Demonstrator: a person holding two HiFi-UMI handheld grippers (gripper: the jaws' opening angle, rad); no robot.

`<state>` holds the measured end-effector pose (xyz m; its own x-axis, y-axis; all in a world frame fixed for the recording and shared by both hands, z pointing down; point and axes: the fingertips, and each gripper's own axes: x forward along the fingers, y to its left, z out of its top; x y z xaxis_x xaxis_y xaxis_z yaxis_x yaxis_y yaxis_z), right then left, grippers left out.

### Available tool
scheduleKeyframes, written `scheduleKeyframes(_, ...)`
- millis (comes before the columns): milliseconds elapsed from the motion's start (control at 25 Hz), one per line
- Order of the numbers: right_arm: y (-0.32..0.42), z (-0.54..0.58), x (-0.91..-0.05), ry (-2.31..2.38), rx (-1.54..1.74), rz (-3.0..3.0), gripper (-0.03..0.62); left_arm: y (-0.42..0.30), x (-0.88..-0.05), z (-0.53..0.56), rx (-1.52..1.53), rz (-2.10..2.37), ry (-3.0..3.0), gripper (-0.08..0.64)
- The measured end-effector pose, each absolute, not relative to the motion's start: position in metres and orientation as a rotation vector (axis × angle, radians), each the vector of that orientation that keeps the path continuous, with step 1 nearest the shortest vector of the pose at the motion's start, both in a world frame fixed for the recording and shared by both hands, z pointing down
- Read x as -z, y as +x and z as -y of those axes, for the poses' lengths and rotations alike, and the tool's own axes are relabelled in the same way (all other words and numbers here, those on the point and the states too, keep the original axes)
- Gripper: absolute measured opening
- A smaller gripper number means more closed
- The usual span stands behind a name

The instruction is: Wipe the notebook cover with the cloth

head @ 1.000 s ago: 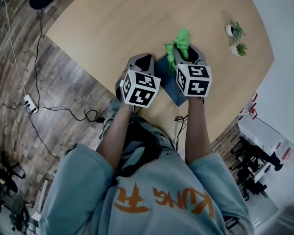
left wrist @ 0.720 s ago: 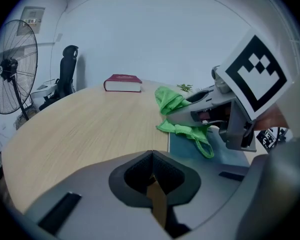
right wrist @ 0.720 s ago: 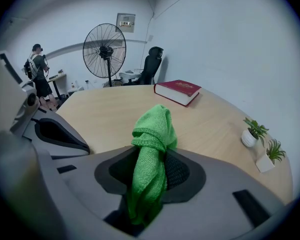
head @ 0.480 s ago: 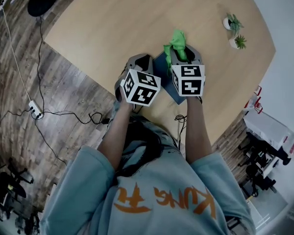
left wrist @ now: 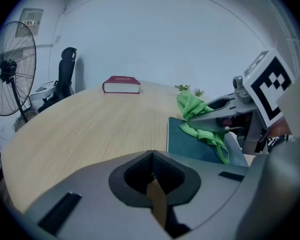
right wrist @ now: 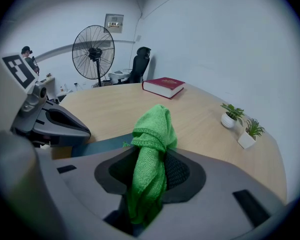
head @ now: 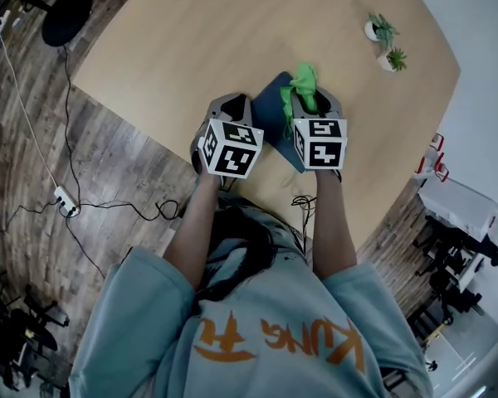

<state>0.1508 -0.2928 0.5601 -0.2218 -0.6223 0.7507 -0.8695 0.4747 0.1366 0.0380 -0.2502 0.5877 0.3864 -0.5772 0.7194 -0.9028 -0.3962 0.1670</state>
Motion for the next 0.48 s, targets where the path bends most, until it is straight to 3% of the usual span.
scheduleKeyframes(480,0.194,0.265,-0.558,1.353,-0.455,1.866,0.127,0.037,-0.582,0.249,-0.747,1.279,2.125,0.017)
